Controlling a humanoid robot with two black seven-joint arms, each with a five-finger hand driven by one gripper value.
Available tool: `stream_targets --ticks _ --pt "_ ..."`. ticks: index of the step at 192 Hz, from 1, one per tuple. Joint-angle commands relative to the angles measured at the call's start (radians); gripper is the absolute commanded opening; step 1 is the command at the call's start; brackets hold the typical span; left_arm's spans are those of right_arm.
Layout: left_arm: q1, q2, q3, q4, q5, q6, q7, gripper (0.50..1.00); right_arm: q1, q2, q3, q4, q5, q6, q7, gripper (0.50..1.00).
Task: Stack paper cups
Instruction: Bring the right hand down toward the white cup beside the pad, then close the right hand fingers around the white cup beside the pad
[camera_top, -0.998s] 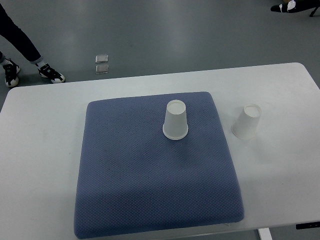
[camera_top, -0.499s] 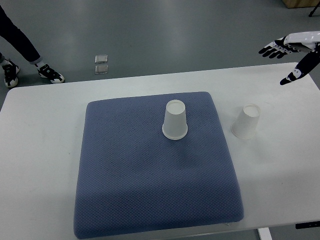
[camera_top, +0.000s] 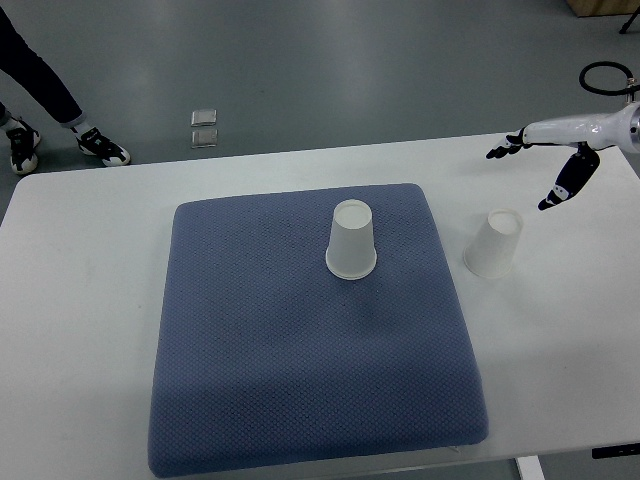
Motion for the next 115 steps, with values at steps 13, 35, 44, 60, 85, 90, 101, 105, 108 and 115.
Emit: stream_targets --ticks 13,35,44,60,85,90,101,105,108,115 --pt "0.0 0.0 0.0 0.0 0.0 0.0 0.0 1.0 -0.015 0.038 -0.022 0.001 -0.103 -0.007 0.052 0.917" --pt "0.0 0.0 0.0 0.0 0.0 0.0 0.0 1.0 -0.015 0.056 -0.029 0.007 -0.113 -0.024 0.054 0.917" --pt "0.0 0.0 0.0 0.0 0.0 0.0 0.0 1.0 -0.015 0.059 -0.035 0.007 -0.114 -0.033 0.054 0.917" --pt "0.0 0.0 0.0 0.0 0.0 0.0 0.0 1.0 -0.015 0.061 -0.069 0.006 -0.129 -0.059 0.054 0.917" --pt "0.0 0.0 0.0 0.0 0.001 0.0 0.0 1.0 -0.019 0.078 -0.114 0.004 -0.142 -0.104 0.054 0.917" --pt "0.0 0.0 0.0 0.0 0.0 0.0 0.0 1.0 -0.019 0.079 -0.123 0.003 -0.142 -0.115 0.052 0.917" --pt "0.0 0.0 0.0 0.0 0.001 0.0 0.0 1.0 -0.022 0.082 -0.149 -0.002 -0.142 -0.15 0.054 0.917" --pt "0.0 0.0 0.0 0.0 0.0 0.0 0.0 1.0 -0.022 0.082 -0.157 -0.004 -0.142 -0.162 0.052 0.915" --pt "0.0 0.0 0.0 0.0 0.0 0.0 0.0 1.0 -0.022 0.082 -0.16 -0.005 -0.142 -0.167 0.052 0.915" --pt "0.0 0.0 0.0 0.0 0.0 0.0 0.0 1.0 -0.022 0.082 -0.167 -0.008 -0.142 -0.181 0.049 0.917"
